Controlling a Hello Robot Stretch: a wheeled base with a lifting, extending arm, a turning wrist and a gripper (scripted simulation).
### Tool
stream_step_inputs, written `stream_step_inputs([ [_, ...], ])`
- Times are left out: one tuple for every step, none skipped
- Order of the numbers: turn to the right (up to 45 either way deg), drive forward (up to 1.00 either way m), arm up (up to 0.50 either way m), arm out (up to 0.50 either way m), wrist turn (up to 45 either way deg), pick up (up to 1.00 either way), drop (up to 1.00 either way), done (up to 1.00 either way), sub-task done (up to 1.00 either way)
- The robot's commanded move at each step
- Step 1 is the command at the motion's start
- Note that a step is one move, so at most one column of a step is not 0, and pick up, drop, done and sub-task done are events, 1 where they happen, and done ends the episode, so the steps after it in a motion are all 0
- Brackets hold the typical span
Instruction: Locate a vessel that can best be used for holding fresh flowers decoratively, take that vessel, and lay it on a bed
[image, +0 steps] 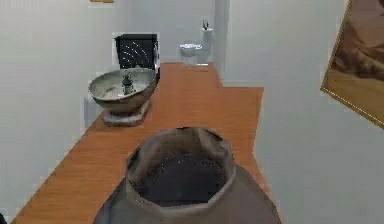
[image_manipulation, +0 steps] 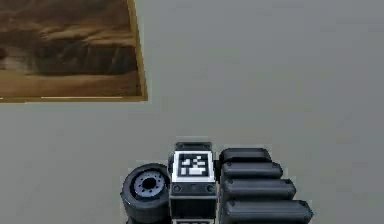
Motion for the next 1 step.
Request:
stream_step_inputs([
  [0.0, 1.0, 0.0, 0.0, 0.0, 0.0, 0.0, 0.0, 0.0],
])
